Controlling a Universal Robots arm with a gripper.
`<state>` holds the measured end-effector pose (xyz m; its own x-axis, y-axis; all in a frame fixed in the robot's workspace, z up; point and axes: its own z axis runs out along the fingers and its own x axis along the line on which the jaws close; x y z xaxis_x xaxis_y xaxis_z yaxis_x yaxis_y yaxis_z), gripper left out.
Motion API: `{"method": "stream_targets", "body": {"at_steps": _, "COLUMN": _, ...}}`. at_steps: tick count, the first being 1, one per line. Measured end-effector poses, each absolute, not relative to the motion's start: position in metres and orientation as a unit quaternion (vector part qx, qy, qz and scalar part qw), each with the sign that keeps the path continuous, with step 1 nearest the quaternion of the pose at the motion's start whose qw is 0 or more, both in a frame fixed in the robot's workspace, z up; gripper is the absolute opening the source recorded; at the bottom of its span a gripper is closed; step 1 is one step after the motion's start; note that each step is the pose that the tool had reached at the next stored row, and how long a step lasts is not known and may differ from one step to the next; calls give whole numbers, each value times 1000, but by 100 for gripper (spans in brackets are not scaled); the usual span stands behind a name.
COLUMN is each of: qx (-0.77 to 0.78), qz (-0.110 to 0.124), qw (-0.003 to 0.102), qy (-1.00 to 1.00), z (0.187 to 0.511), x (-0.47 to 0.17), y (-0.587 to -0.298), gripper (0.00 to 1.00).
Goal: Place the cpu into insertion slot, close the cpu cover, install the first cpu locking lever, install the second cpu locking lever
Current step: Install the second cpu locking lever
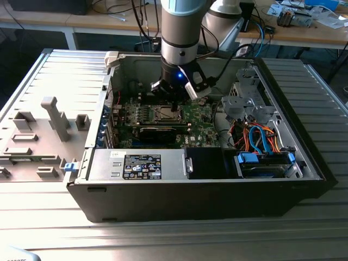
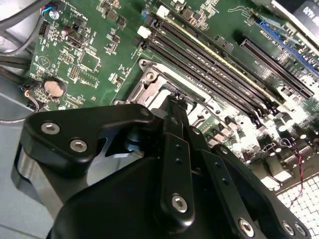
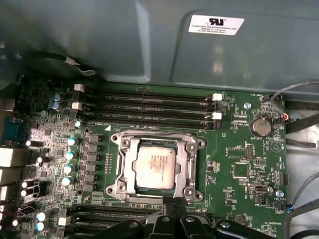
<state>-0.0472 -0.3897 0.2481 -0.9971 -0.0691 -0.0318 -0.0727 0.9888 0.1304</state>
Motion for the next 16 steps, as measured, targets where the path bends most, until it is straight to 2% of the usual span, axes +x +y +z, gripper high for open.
{"method": "stream_targets", "body": {"at_steps": 7, "qx": -35, "qz": 95, "qw": 15, "qy": 995, "z": 244, "x": -48, "y": -405, "gripper": 11}}
{"method": "stream_targets", "body": {"at_steps": 16, "qx": -35, "qz": 96, "qw": 15, "qy": 995, "z": 233, "x": -54, "y": -409, "gripper": 11}}
